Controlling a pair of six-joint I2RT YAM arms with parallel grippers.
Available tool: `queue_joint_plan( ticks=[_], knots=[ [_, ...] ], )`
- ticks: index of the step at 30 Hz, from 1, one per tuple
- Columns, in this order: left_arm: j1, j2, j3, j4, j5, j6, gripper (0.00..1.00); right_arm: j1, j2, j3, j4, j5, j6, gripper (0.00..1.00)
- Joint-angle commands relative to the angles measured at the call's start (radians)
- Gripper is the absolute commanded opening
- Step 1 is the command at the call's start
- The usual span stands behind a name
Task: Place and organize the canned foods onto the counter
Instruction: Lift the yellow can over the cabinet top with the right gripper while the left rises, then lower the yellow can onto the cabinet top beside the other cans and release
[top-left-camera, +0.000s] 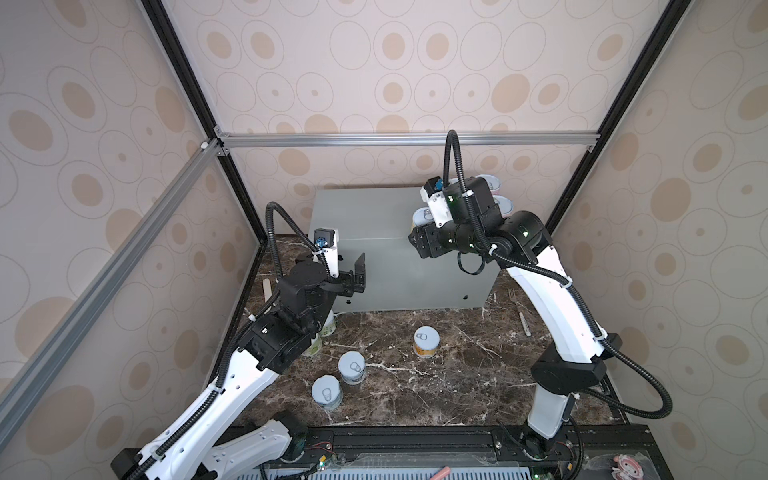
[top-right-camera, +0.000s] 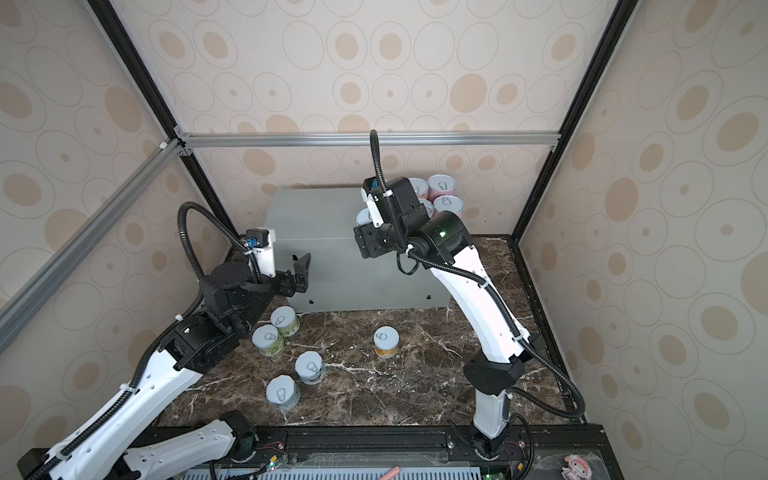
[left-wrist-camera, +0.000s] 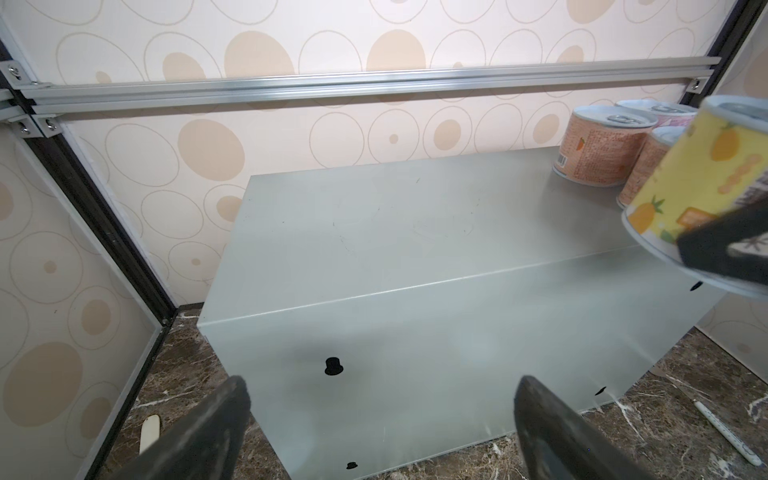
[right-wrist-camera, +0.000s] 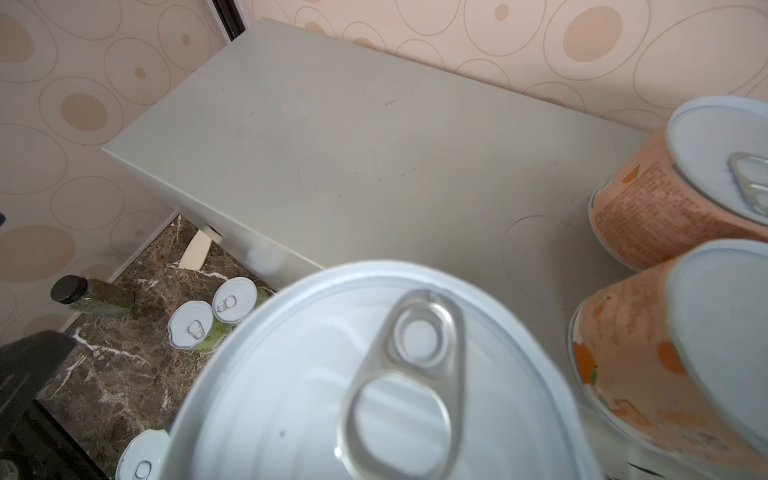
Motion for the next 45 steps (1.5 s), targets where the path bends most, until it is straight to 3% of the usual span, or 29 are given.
queue_joint_plan(
  ticks=[1,26,39,45],
  knots=[
    [0.011,0.006,0.021,0.062,0.018,0.018,0.99,-0.013,0.039,0.066,0.031,0.008,-0.027,0.62],
    [0.028,0.008,-0.053,0.102,0.071,0.011,0.99,-0.091,0.223,0.139,0.126,0.008,-0.026,0.65],
    [0.047,0.022,-0.068,0.118,0.117,-0.006,0.99,-0.113,0.265,0.163,0.137,0.005,-0.026,0.86],
    [0.061,0.027,-0.065,0.118,0.14,-0.016,0.99,-0.113,0.245,0.163,0.145,-0.003,-0.03,0.91]
  ],
)
